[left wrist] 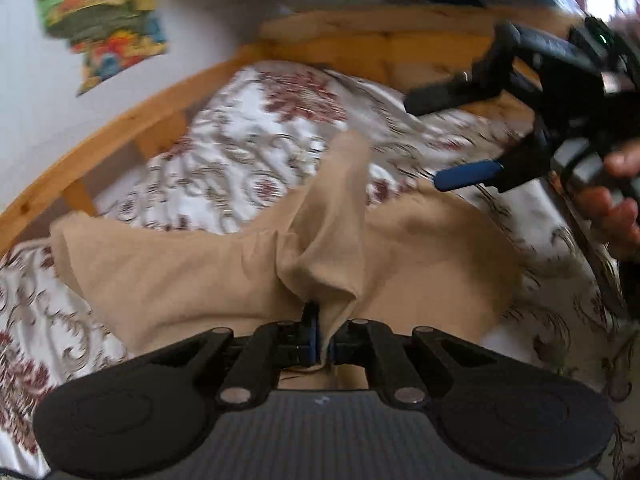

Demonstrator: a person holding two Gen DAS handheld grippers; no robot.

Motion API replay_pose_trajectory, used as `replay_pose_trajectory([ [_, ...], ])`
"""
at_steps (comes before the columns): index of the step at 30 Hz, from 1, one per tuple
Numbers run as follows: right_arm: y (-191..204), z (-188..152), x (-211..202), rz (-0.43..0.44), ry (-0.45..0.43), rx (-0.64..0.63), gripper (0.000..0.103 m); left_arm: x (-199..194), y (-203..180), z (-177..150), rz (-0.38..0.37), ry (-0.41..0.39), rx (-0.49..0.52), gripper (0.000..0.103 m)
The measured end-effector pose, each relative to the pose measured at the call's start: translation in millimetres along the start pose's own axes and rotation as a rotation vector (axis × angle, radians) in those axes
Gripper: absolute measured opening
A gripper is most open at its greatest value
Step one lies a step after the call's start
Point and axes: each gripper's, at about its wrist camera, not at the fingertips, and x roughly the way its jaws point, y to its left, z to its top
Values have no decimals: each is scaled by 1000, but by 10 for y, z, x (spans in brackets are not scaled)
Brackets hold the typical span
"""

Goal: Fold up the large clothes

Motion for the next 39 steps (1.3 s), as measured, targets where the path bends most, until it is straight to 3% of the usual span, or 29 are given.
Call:
replay_pose_trajectory([
  [2, -100, -11, -16, 9, 42, 41, 100, 41, -152, -39, -26, 4, 42, 4],
  [5, -219, -63, 98, -51, 79, 77, 89, 128, -308, -102, -80, 18, 103, 4],
  [7, -277, -62, 138, -88, 61, 81, 75, 131, -410, -185, -105, 11, 137, 4],
  [9, -315, -73, 190, -161, 49, 36, 34, 155, -494, -239, -102, 7, 154, 4],
  [10, -324, -88, 212, -189, 48, 10, 23, 171, -519, -255, -96, 4, 151, 4],
  [12, -282, -112, 222, -225, 36, -77, 14, 231, -513, -221, -98, 0, 114, 4],
  [16, 79, -131, 137, -335, -43, -406, 9, 205, -543, -154, -140, -33, 91, 4],
  [19, 160, -189, 158, -440, -40, -599, 9, 282, -675, -103, -151, -28, 129, 11],
  [21, -8, -235, 244, -507, 7, -636, 9, 315, -664, -92, -165, -26, 89, 14],
  [23, -161, -278, 325, -542, 43, -650, 9, 286, -548, -70, -211, -36, -2, 28],
  [26, -263, -296, 348, -548, 49, -660, 10, 153, -287, -80, -311, -78, -131, 49],
  [28, -306, -297, 330, -539, 46, -658, 10, 43, -133, -110, -333, -103, -186, 52],
  [29, -295, -303, 340, -538, 44, -660, 10, -24, -55, -133, -338, -117, -213, 59],
  [31, -274, -325, 352, -543, 35, -684, 10, -157, 105, -184, -326, -152, -286, 73],
  [32, -240, -344, 370, -555, 26, -710, 10, -240, 211, -242, -320, -184, -342, 75],
  [35, -107, -396, 420, -602, -6, -800, 10, -401, 522, -426, -305, -255, -498, 75],
  [39, 46, -459, 347, -662, -62, -911, 10, -364, 876, -648, -154, -267, -700, 76],
])
